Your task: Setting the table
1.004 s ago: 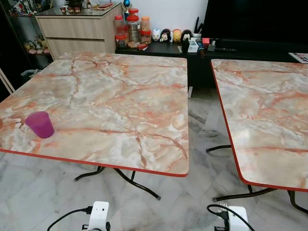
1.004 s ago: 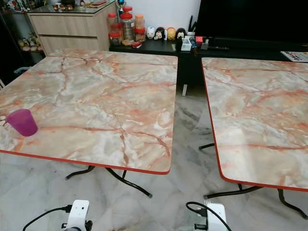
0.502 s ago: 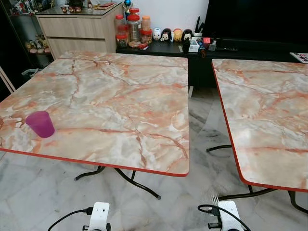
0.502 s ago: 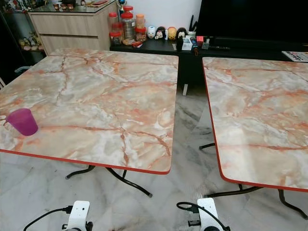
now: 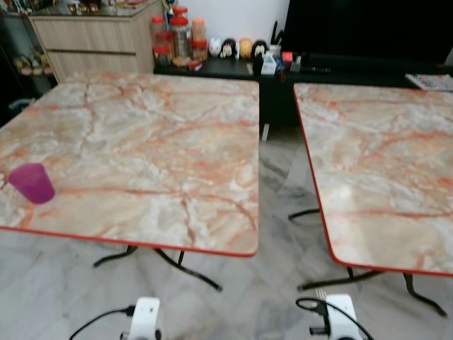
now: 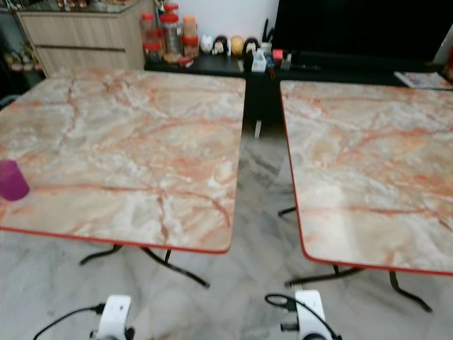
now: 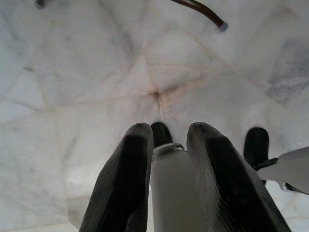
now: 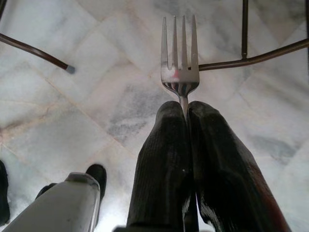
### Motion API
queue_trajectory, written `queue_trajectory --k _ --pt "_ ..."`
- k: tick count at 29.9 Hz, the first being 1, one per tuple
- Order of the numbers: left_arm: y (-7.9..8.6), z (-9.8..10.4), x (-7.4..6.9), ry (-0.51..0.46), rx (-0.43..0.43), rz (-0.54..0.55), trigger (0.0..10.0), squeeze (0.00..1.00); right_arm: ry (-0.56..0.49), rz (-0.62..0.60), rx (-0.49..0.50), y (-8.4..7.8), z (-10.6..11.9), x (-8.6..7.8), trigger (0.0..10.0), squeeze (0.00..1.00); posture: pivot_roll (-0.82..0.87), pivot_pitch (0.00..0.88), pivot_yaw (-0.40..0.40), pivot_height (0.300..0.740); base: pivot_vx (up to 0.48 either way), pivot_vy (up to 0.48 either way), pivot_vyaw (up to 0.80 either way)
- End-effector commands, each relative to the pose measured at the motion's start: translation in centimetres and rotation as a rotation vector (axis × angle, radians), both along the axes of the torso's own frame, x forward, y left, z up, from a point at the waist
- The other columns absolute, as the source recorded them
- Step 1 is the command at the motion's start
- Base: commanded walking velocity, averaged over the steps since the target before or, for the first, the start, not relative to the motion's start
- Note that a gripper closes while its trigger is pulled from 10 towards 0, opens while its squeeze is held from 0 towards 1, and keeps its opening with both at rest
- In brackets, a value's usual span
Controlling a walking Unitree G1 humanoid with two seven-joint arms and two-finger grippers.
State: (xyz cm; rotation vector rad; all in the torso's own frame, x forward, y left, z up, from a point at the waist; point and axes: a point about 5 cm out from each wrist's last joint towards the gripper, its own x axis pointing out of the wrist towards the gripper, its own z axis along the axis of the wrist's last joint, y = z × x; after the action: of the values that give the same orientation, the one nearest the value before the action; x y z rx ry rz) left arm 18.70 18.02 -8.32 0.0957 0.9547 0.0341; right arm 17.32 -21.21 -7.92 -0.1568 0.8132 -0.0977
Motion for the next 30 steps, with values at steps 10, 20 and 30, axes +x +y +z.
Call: queue_trajectory --k 10,20,30 --pt "-0.46 -0.23 -0.34 0.02 -0.004 -0.012 10.0 0.0 0.006 -0.029 0.009 -0.19 -0.12 -0.31 10.0 0.0 -0.07 0.0 -0.019 0.725 0.0 -0.299 -0.08" --pt "-0.29 -0.26 -0.44 0.022 0.0 -0.018 10.0 0.0 0.008 -0.037 0.013 -0.3 -0.08 -0.23 10.0 0.0 -0.07 0.0 -0.013 0.725 0.0 -0.302 -0.29" --pt "-0.28 -0.32 -0.57 0.025 0.003 -0.034 10.0 0.0 0.008 -0.036 0.005 -0.46 -0.12 -0.43 10.0 0.0 -0.07 0.0 -0.009 0.725 0.0 -0.301 -0.06"
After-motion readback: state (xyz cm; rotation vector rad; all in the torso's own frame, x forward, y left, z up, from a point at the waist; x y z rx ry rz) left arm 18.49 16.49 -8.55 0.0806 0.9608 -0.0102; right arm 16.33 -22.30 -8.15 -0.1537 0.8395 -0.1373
